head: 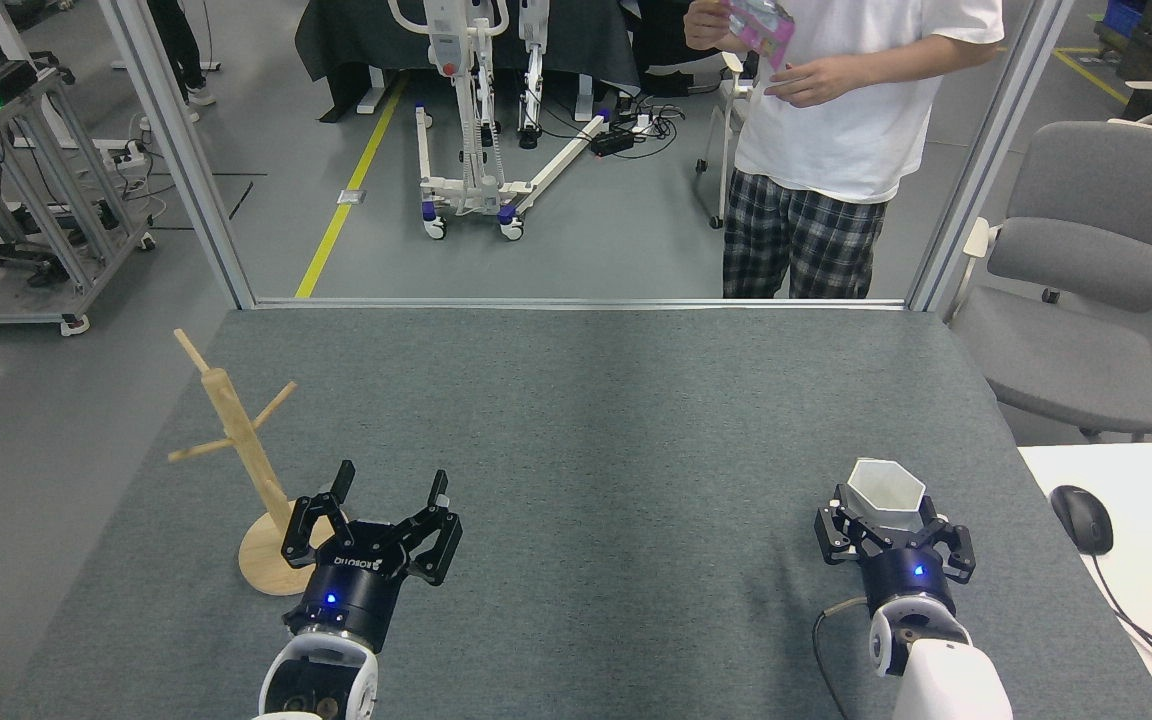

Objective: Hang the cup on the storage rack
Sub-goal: 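Close the right gripper on the white cup and lift it, then move the cup with the right gripper toward the left gripper at center, then grasp the white cup with the left gripper and release the right gripper, then lift the cup with the left gripper and swing it outward, retract right, then lower the cup with the left gripper toward the wooden stand's arm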

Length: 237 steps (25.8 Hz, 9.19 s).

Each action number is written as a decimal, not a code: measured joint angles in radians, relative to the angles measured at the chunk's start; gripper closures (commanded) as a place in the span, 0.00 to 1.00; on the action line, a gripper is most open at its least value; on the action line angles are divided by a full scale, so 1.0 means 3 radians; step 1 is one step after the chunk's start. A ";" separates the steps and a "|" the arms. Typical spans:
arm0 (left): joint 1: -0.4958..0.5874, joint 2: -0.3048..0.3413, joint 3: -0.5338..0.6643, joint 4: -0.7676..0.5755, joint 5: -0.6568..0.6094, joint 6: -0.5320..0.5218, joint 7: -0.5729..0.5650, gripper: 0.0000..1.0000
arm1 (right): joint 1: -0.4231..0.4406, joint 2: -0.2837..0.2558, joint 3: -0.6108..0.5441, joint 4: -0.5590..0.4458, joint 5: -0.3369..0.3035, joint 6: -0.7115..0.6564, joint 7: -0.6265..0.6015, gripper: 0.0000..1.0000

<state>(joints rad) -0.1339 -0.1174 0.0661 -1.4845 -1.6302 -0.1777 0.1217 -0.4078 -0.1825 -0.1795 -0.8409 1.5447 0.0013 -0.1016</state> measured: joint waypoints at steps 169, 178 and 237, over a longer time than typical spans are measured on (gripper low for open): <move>-0.1190 -0.0015 -0.1765 0.0936 -0.0468 -0.0179 -0.0605 1.00 | 0.0081 0.0907 0.2054 -0.2439 0.0365 0.1795 0.2372 0.02; -0.1096 0.0083 -0.1688 0.0808 -0.0458 -0.0241 -0.0581 1.00 | 0.0052 0.1008 0.2046 -0.2441 0.0100 0.2218 0.1858 0.03; -0.1022 0.1914 0.1336 0.0106 0.0050 -0.1788 -0.0461 1.00 | 0.0370 -0.0357 -0.0425 -0.0958 -0.0797 -0.0921 0.1071 0.02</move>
<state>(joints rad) -0.4405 0.4569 0.4668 -1.4528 -1.6153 -0.7142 -0.0165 -0.2967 -0.2896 -0.3070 -1.1284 1.3055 -0.2749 0.2196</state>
